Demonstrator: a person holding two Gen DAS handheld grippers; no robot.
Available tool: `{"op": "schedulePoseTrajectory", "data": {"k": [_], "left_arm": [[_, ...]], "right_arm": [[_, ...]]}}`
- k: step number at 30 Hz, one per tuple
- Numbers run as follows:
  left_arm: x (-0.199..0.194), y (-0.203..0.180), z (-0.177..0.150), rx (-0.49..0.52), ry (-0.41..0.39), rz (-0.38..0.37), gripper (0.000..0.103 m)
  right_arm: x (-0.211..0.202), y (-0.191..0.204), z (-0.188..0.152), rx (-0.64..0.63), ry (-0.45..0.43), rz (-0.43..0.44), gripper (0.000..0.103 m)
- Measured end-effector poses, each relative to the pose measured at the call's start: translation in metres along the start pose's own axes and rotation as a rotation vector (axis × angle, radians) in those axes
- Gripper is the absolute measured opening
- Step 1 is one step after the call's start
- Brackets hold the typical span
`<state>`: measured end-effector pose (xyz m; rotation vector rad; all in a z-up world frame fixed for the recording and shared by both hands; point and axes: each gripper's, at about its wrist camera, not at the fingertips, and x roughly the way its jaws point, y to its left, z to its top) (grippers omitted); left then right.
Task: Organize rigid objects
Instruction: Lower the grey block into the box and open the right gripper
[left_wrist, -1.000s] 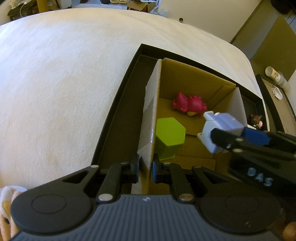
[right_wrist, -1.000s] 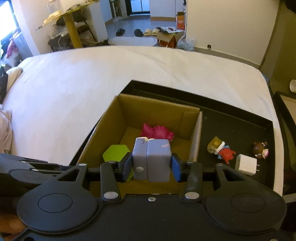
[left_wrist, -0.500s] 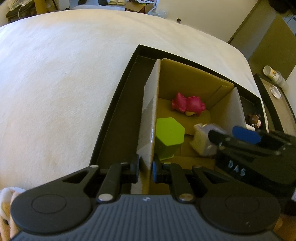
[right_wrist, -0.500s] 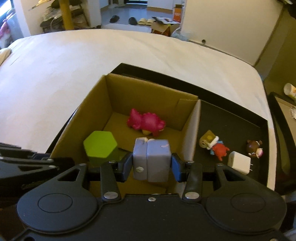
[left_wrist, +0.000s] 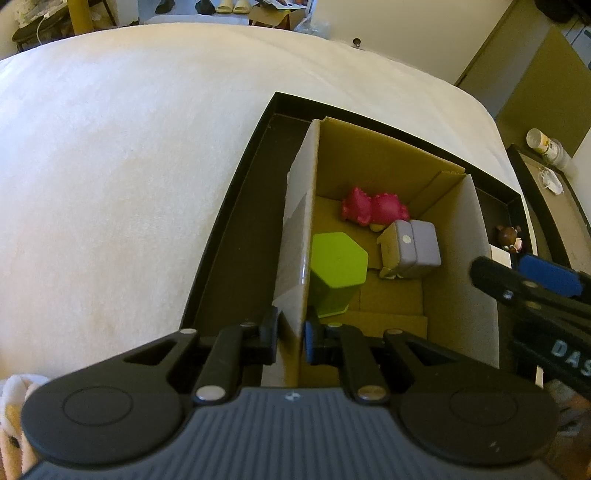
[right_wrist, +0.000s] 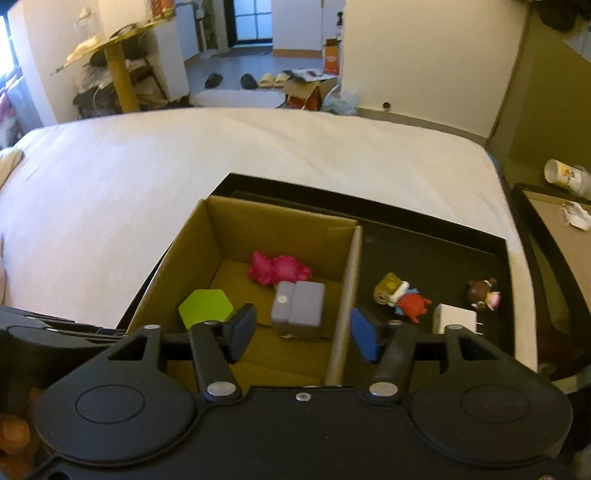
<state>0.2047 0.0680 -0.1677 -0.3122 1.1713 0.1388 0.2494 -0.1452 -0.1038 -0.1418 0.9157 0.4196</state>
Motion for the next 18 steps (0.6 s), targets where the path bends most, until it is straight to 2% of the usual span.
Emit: {"op": "schedulePoseTrajectory", "data": {"k": [18], "left_arm": [[-0.007, -0.009, -0.003, 0.001, -0.016, 0.03, 0.011]], "right_arm": [[-0.024, -0.048, -0.019, 0.113, -0.051, -0.024, 0.065]]}}
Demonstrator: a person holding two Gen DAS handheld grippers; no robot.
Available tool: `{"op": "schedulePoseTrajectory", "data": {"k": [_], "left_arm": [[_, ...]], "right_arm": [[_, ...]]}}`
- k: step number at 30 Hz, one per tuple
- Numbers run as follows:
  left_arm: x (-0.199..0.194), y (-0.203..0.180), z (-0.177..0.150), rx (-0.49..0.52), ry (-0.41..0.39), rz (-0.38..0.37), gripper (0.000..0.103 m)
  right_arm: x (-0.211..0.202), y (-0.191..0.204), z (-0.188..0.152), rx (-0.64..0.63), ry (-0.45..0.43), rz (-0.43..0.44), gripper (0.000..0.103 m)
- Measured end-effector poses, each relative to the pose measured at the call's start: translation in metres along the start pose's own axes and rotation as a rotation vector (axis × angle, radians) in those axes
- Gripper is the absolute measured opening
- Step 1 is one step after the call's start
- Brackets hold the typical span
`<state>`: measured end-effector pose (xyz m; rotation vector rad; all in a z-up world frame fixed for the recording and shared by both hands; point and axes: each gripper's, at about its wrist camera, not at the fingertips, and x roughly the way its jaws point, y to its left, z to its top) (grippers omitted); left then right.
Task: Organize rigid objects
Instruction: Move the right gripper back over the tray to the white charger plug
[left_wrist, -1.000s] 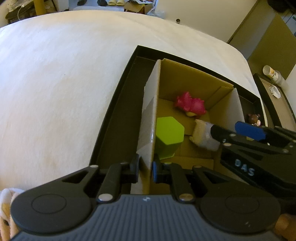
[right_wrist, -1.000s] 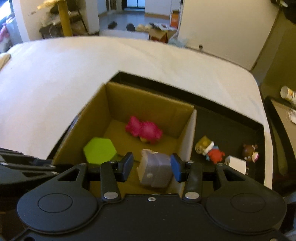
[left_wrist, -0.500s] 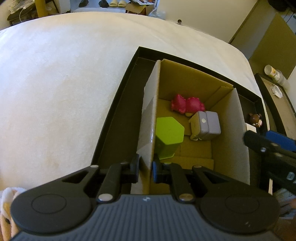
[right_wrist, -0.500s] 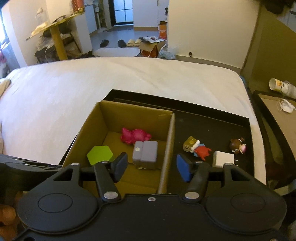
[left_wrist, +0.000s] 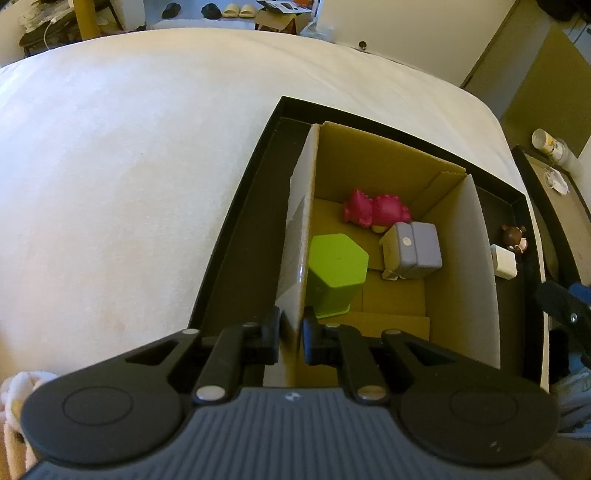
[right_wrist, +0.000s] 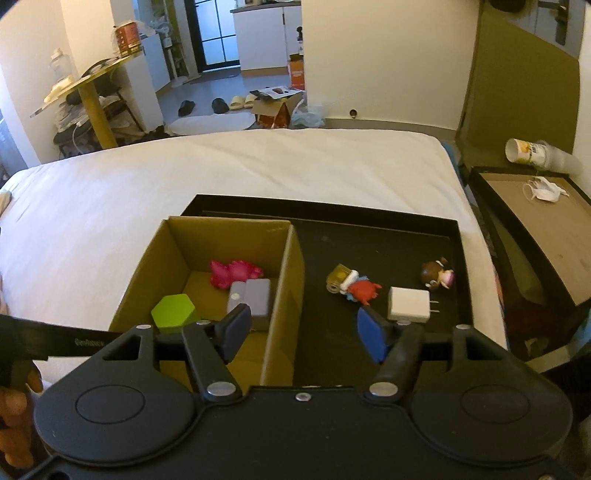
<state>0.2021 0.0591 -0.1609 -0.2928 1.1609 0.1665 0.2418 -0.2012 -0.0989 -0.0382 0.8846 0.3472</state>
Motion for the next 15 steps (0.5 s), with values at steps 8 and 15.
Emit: {"op": "schedulePoseTrajectory", "data": {"k": [8, 15], "left_arm": [[-0.007, -0.001, -0.004, 0.004, -0.03, 0.007, 0.011], [-0.008, -0.001, -0.004, 0.005, -0.032, 0.018, 0.009]], "right_arm": [[-0.008, -0.024, -0.012, 0.054, -0.036, -0.006, 0.065], [-0.005, -0.043, -0.022, 0.093, -0.045, -0.025, 0.065]]}}
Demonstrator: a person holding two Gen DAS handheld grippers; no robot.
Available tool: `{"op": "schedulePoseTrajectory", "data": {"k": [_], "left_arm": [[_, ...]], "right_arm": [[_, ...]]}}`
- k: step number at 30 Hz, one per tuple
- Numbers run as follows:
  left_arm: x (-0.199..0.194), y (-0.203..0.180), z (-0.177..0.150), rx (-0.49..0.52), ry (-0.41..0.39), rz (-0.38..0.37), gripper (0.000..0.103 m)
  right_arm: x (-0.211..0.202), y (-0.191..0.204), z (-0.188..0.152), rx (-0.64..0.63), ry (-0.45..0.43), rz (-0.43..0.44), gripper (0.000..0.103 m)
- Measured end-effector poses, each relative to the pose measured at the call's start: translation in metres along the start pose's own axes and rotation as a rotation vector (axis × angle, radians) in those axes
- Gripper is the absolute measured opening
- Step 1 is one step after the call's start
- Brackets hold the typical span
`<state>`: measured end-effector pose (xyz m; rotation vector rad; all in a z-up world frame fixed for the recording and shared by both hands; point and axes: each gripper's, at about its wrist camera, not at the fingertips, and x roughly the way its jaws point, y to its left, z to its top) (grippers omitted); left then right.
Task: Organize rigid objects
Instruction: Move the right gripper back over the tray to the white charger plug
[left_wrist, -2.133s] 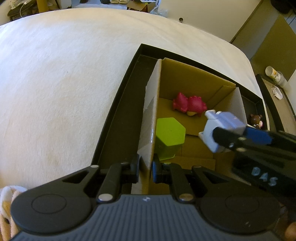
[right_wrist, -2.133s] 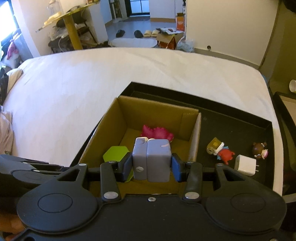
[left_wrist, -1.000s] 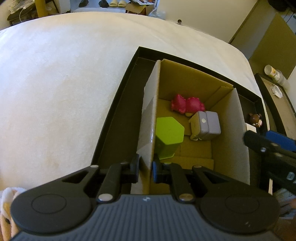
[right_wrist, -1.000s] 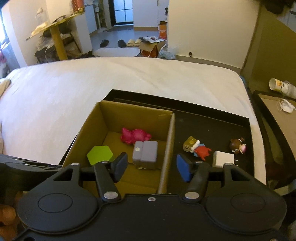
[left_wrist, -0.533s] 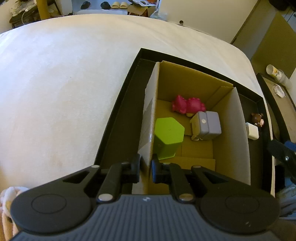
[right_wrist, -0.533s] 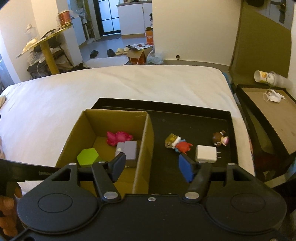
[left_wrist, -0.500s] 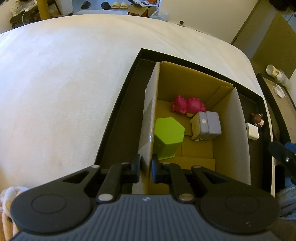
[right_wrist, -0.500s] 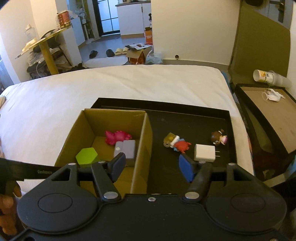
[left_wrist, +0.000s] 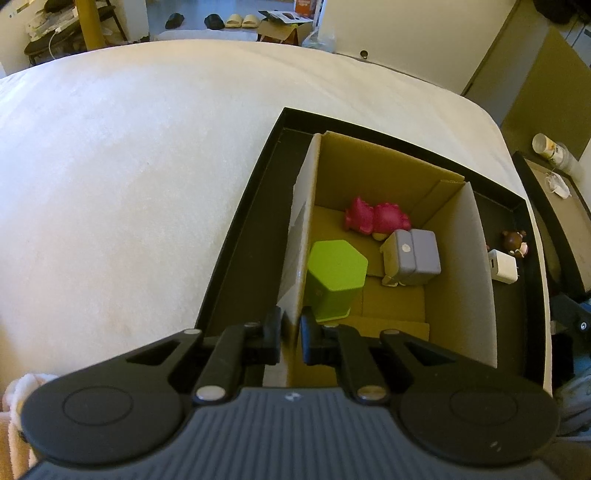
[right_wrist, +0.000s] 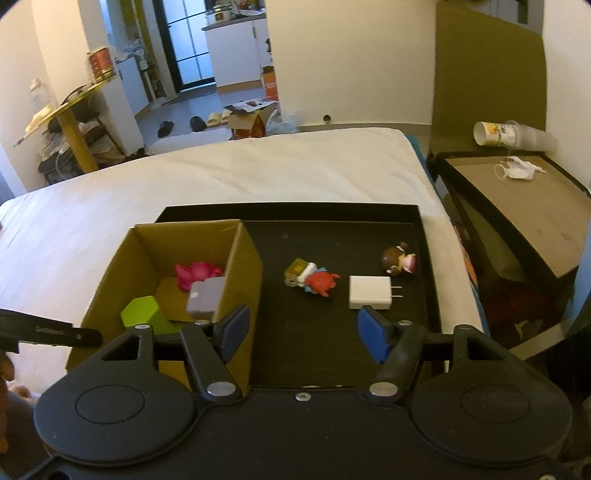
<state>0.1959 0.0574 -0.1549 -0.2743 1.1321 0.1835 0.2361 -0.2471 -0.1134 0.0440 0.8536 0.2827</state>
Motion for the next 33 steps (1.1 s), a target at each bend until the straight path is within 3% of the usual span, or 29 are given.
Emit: {"op": "schedulePoseTrajectory", "data": {"k": [10, 19, 33], "left_arm": [[0.002, -0.003, 0.002, -0.001, 0.001, 0.019, 0.009], [0.003, -0.009, 0.001, 0.006, 0.007, 0.064, 0.009], [0.003, -0.011, 0.004, -0.061, 0.024, 0.108, 0.01]], "right_arm": [[0.017, -0.025, -0.003, 0.033, 0.01, -0.032, 0.066], [0.037, -0.036, -0.007, 0.008, 0.022, -0.058, 0.079], [0.068, -0.045, -0.014, 0.048, 0.041, -0.076, 0.081]]}}
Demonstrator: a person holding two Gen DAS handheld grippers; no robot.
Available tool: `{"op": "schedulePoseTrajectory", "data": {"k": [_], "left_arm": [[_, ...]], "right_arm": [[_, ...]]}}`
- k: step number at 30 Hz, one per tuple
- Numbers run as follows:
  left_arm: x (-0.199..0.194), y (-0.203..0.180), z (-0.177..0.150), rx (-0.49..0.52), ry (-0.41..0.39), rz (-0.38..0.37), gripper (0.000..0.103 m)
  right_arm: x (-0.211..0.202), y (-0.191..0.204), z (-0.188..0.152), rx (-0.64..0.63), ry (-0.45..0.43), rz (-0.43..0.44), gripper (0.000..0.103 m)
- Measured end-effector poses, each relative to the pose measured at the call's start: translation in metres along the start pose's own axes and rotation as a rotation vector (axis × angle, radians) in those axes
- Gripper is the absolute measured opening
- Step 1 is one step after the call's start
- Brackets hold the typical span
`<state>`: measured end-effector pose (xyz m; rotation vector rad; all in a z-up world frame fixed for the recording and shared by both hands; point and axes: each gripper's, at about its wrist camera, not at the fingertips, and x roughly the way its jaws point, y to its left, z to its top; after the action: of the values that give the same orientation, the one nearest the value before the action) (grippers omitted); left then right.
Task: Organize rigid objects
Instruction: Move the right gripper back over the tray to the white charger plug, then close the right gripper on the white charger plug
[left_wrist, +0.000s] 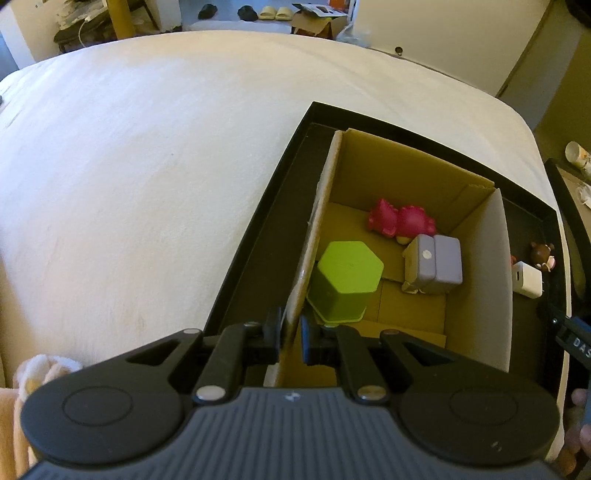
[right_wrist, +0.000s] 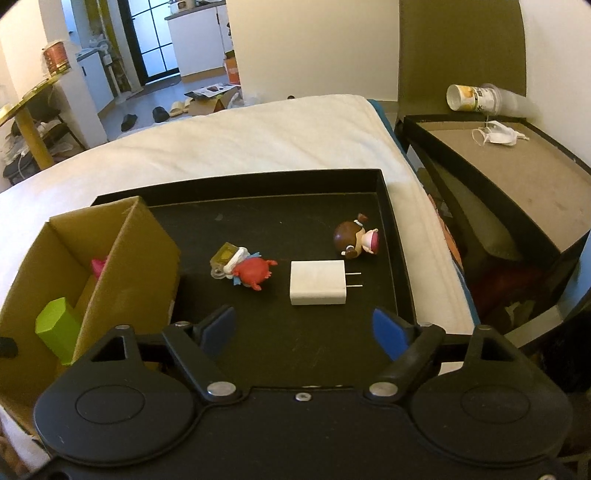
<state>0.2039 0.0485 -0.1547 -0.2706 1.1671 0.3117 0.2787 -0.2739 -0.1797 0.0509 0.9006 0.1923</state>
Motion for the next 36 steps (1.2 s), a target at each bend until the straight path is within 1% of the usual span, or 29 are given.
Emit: {"op": "schedulePoseTrajectory", "data": {"k": [9, 21, 28, 30, 31, 32, 33, 34, 35, 36], "left_arm": [[0.002, -0.007, 0.001, -0.004, -0.002, 0.049, 0.011], [0.004, -0.028, 0.001, 0.11, -0.009, 0.155, 0.012], [0.006, -0.032, -0.001, 0.134, -0.02, 0.194, 0.013], [0.006, -0.034, -0.002, 0.138, -0.023, 0.199, 0.014], [0.005, -0.034, -0.002, 0.139, -0.023, 0.2, 0.014], [0.005, -0.035, -0.001, 0.139, -0.023, 0.201, 0.014], [0.005, -0.035, -0.001, 0.139, -0.023, 0.2, 0.014], [0.005, -0.035, -0.001, 0.139, -0.023, 0.2, 0.013], [0.005, -0.035, -0.001, 0.138, -0.023, 0.2, 0.013], [0.005, -0.036, -0.001, 0.137, -0.023, 0.201, 0.013]], "right_arm": [[0.021, -0.004, 0.002, 0.012, 0.0, -0.008, 0.081], [0.05, -0.002, 0.009, 0.004, 0.023, -0.023, 0.081], [0.06, -0.001, 0.012, -0.002, 0.032, -0.033, 0.081], [0.063, 0.001, 0.013, -0.007, 0.033, -0.036, 0.08], [0.064, 0.002, 0.013, -0.015, 0.033, -0.041, 0.075], [0.065, 0.002, 0.014, -0.024, 0.032, -0.052, 0.065], [0.064, 0.004, 0.015, -0.038, 0.034, -0.061, 0.06], [0.064, 0.004, 0.015, -0.038, 0.034, -0.061, 0.06], [0.062, 0.003, 0.015, -0.03, 0.038, -0.048, 0.056], [0.061, 0.002, 0.016, -0.029, 0.038, -0.04, 0.047]]}}
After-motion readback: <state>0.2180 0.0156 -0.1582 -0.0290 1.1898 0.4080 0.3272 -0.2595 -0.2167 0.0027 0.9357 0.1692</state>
